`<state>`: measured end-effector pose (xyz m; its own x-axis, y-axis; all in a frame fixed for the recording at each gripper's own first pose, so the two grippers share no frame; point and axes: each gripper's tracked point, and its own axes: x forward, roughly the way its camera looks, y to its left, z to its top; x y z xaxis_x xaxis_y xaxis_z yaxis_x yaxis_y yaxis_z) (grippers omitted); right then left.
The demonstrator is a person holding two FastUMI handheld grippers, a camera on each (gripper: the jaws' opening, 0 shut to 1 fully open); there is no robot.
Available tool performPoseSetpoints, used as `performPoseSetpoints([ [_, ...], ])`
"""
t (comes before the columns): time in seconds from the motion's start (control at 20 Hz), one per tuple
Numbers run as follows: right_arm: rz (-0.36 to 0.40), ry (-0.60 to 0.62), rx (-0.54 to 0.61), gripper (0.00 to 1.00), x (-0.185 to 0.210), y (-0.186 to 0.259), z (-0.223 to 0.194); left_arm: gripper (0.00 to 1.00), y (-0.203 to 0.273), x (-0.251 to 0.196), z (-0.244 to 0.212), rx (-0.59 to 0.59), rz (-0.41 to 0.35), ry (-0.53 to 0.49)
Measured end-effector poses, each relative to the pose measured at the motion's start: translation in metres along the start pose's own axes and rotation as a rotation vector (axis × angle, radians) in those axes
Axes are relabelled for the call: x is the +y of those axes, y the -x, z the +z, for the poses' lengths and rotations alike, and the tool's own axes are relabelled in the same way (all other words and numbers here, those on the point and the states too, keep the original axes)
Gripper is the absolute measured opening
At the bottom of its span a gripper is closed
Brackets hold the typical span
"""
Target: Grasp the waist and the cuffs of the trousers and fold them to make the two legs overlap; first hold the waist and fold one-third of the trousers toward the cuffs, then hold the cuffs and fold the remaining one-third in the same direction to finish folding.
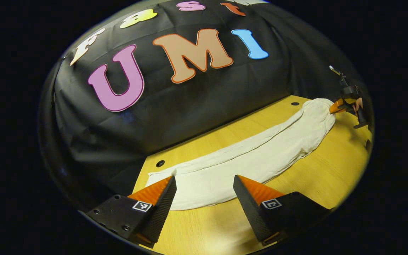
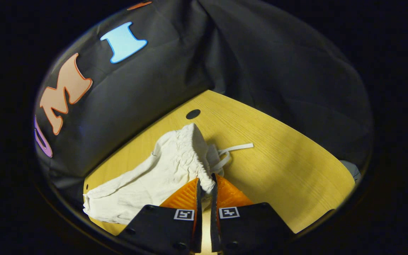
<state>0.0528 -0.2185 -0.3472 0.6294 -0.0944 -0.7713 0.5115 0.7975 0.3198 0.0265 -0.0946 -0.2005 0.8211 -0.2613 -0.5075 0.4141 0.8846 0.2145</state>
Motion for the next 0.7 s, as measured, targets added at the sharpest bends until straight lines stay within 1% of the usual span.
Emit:
performPoseSetpoints([
  [0.05, 0.016, -0.008, -0.014, 0.11, 0.007, 0.003, 0.005, 0.96, -0.002, 0.003, -0.001, 0.001, -0.003, 0.002],
  [0.15, 0.049, -0.013, -0.035, 0.11, 0.040, 0.013, 0.014, 0.96, -0.006, 0.011, -0.007, 0.005, -0.008, 0.009],
  [0.3, 0.087, 0.045, -0.065, 0.11, 0.075, 0.025, 0.021, 0.96, -0.010, 0.017, -0.011, 0.002, -0.024, 0.029],
  [0.4, 0.122, 0.083, -0.078, 0.11, 0.106, 0.034, 0.025, 0.96, -0.012, 0.024, -0.013, -0.001, -0.029, 0.039],
  [0.5, 0.149, 0.102, -0.091, 0.11, 0.131, 0.037, 0.031, 0.96, -0.013, 0.032, -0.017, -0.003, -0.029, 0.045],
  [0.7, 0.198, 0.118, -0.093, 0.11, 0.172, 0.044, 0.026, 0.96, -0.012, 0.056, -0.028, 0.003, -0.012, 0.061],
])
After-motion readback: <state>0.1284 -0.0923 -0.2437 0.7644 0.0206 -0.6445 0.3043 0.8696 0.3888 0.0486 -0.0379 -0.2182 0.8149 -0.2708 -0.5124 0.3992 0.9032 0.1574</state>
